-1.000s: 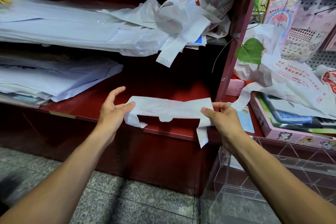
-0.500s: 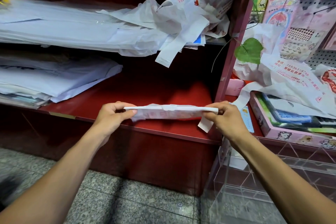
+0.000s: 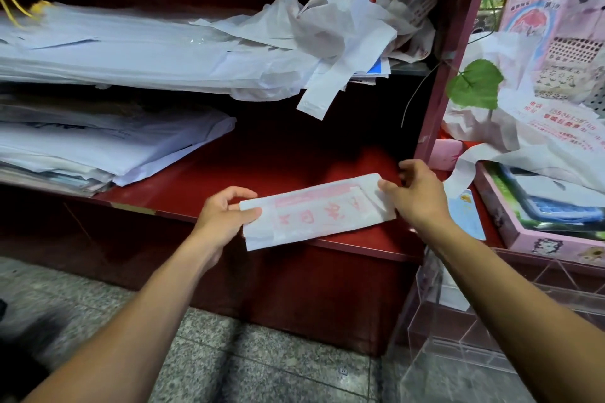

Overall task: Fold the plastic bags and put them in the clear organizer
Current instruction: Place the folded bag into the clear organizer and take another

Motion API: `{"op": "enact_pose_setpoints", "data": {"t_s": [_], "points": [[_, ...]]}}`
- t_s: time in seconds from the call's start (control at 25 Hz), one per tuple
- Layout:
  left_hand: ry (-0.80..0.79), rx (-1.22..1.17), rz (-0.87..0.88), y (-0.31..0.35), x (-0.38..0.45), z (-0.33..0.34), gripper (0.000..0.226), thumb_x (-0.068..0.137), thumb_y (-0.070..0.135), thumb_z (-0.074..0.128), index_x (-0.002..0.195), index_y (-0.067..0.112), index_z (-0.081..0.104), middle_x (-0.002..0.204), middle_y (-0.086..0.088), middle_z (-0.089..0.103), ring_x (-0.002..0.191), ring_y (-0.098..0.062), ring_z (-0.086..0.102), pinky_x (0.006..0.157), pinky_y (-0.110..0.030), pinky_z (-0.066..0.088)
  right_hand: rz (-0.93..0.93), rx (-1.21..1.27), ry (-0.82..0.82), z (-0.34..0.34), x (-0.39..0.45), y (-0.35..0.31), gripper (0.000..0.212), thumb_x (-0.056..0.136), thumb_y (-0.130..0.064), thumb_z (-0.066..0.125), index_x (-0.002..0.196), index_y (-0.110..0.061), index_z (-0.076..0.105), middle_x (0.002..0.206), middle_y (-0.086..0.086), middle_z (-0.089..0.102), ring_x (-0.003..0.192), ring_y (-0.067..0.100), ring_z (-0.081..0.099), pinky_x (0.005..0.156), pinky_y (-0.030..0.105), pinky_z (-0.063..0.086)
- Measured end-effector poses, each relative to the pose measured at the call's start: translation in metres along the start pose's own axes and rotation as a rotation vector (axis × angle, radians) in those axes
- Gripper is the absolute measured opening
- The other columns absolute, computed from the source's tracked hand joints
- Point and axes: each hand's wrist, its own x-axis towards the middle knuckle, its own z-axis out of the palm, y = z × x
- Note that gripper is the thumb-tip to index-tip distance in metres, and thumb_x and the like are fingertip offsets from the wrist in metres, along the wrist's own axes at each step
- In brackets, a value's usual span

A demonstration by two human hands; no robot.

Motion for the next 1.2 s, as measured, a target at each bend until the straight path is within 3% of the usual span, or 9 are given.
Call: {"op": "enact_pose_setpoints", "data": {"t_s": [0.16,0.28,0.4,0.52,0.68,0.8,0.88,1.08,1.2], "points": [[0.174,-0.056,-0.06,-0.001,0.001,0.012,0.025,0.081,-0.008,0.067,0.093,0.012,0.06,0.085,-0.011,0.067,0.063,-0.018,0.064,0.048,-0.026,0.051,-0.32,-0.386,-0.064,0.02,-0.02,-0.001,0.039,0.087,-0.026,0.064,0.124,-0.02,0.056,0.123,0.008,0.057,0.112,0.033,0.054,0.096,0.047,0.044],[0.001,0.119,-0.049,0.0,-0.005,0.018,0.024,0.079,-0.007,0.065,0.095,0.011,0.061,0.069,-0.015,0.067,0.05,-0.021,0.057,0.046,-0.027,0.047,-0.416,-0.505,-0.28,0.03,-0.038,-0.006,0.043,0.087,-0.022,0.056,0.13,-0.024,0.054,0.131,0.002,0.055,0.117,0.029,0.054,0.096,0.042,0.041],[-0.175,0.23,-0.047,0.001,-0.013,0.025,0.017,0.082,0.0,0.071,0.094,0.011,0.064,0.066,-0.014,0.067,0.05,-0.018,0.06,0.046,-0.026,0.045,-0.434,-0.433,-0.555,0.025,-0.051,-0.008,0.069,0.077,-0.013,0.057,0.142,-0.029,0.042,0.147,-0.004,0.044,0.13,0.024,0.044,0.107,0.041,0.036],[-0.379,0.23,-0.087,0.003,-0.022,0.033,0.023,0.083,0.01,0.076,0.102,0.011,0.062,0.07,-0.013,0.071,0.05,-0.018,0.061,0.046,-0.024,0.042,-0.554,-0.605,-0.736,0.022,-0.063,-0.004,0.085,0.079,-0.028,0.064,0.153,-0.036,0.021,0.161,-0.01,0.02,0.143,0.017,0.022,0.111,0.041,0.025],[-0.414,0.459,0.236,-0.002,-0.029,0.031,0.043,0.07,0.026,0.086,0.106,0.028,0.063,0.074,0.007,0.06,0.058,-0.004,0.048,0.059,-0.025,0.04,-0.679,-0.748,-0.615,0.02,-0.067,0.007,0.074,0.084,-0.028,0.067,0.149,-0.031,0.032,0.154,-0.004,0.033,0.138,0.021,0.031,0.107,0.038,0.03],[-0.443,0.827,0.526,-0.009,-0.031,0.025,0.079,0.061,0.041,0.085,0.131,0.041,0.047,0.126,0.025,0.044,0.112,0.002,0.041,0.095,-0.019,0.035,-0.711,-0.631,-0.522,0.017,-0.066,0.016,0.047,0.091,-0.026,0.059,0.137,-0.031,0.052,0.141,-0.01,0.051,0.129,0.022,0.042,0.1,0.036,0.036],[-0.477,0.955,0.609,-0.013,-0.033,0.028,0.079,0.068,0.038,0.082,0.136,0.039,0.042,0.137,0.03,0.035,0.13,0.002,0.03,0.103,-0.023,0.027,-0.691,-0.562,-0.518,0.014,-0.064,0.02,0.036,0.095,-0.028,0.056,0.131,-0.032,0.058,0.135,-0.012,0.057,0.127,0.02,0.045,0.097,0.035,0.037],[-0.261,0.806,0.655,-0.022,-0.026,0.033,0.019,0.089,0.032,0.07,0.106,0.033,0.063,0.105,0.017,0.064,0.106,-0.01,0.055,0.089,-0.032,0.042,-0.613,-0.405,-0.532,0.017,-0.059,0.022,0.029,0.099,-0.04,0.049,0.126,-0.033,0.057,0.116,-0.006,0.068,0.111,0.018,0.057,0.094,0.04,0.044],[-0.254,0.782,0.565,-0.026,-0.02,0.036,0.038,0.088,0.057,0.053,0.1,0.024,0.068,0.091,0.007,0.067,0.095,-0.01,0.054,0.085,-0.037,0.047,-0.531,-0.214,-0.491,0.015,-0.055,0.022,0.026,0.098,-0.044,0.049,0.101,-0.022,0.063,0.089,-0.006,0.07,0.082,0.014,0.062,0.077,0.039,0.05]]}}
